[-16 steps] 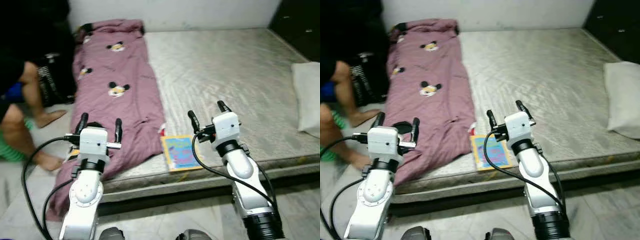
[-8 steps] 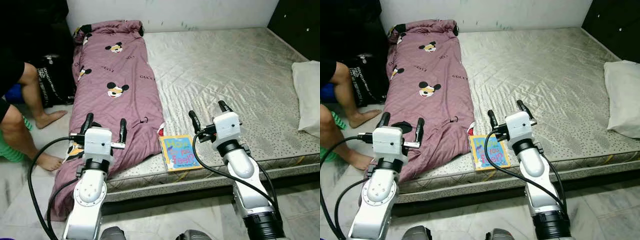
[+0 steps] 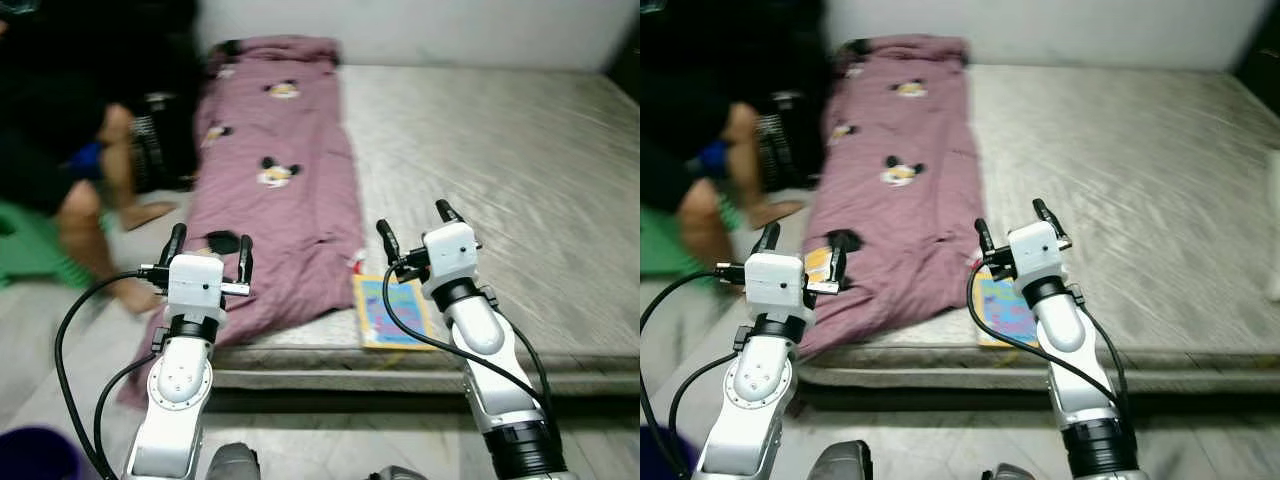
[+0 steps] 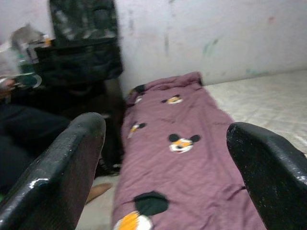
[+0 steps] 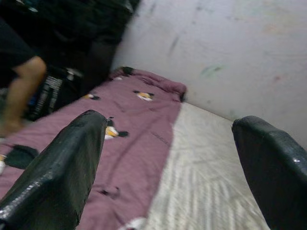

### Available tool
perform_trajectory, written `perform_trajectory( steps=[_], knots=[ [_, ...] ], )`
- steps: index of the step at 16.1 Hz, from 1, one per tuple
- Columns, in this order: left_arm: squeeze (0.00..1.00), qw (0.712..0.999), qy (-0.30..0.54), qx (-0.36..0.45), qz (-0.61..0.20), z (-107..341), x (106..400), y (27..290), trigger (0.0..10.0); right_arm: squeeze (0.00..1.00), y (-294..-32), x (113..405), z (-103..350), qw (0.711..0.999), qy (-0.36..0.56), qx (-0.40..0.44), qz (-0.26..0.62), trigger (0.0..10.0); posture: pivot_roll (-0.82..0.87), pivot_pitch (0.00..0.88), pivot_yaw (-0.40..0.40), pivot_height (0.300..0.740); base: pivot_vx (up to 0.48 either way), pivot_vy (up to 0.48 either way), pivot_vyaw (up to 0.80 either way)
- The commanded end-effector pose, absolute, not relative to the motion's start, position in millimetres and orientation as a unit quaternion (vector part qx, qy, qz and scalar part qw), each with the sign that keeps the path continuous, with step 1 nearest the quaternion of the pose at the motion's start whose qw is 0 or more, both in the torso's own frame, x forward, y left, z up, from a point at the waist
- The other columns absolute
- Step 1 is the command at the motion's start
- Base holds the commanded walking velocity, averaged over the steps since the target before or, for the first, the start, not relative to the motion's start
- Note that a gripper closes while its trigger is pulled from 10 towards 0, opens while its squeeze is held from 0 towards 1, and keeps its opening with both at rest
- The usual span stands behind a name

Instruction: Clean up the room

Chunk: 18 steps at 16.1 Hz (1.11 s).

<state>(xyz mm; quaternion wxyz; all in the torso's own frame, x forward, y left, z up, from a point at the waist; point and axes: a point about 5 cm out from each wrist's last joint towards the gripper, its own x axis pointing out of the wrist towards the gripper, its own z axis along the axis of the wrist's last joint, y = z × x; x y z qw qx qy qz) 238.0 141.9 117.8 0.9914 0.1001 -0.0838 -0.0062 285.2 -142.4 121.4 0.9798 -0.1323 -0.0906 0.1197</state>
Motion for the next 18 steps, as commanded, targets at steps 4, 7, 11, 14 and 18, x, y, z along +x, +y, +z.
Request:
perform_trajectory(
  steps=[4, 7, 11, 14, 18],
  knots=[
    [0.0, 0.992, -0.089, 0.084, -0.009, 118.8, 239.3, 141.1, 10.0, 0.0, -143.9, 287.7, 122.2, 0.98, -0.093, -0.136, 0.115, 10.0, -0.05, 0.015, -0.01, 0.74, 0.0, 0.0, 0.0],
    [0.0, 0.99, -0.094, 0.101, -0.015, 120.0, 239.3, 140.0, 10.0, 0.0, -144.9, 288.5, 122.1, 0.98, -0.092, -0.136, 0.112, 10.0, -0.05, 0.015, -0.01, 0.74, 0.0, 0.0, 0.0],
    [0.0, 0.991, -0.091, 0.095, -0.02, 119.4, 239.4, 139.2, 10.0, 0.0, -143.7, 289.1, 122.5, 0.979, -0.095, -0.141, 0.116, 10.0, -0.05, 0.011, -0.011, 0.74, 0.0, -0.205, 0.1],
    [0.0, 0.991, -0.091, 0.094, -0.02, 119.4, 239.8, 138.8, 10.0, 0.0, -143.7, 289.7, 122.2, 0.978, -0.095, -0.143, 0.117, 10.0, -0.05, 0.008, -0.011, 0.74, 0.0, -0.294, 0.44],
    [0.0, 0.991, -0.093, 0.092, -0.021, 119.5, 240.2, 137.5, 10.0, 0.0, -143.4, 289.6, 122.2, 0.978, -0.095, -0.144, 0.119, 10.0, -0.05, 0.007, -0.013, 0.74, 0.0, -0.295, 0.54]
  ],
)
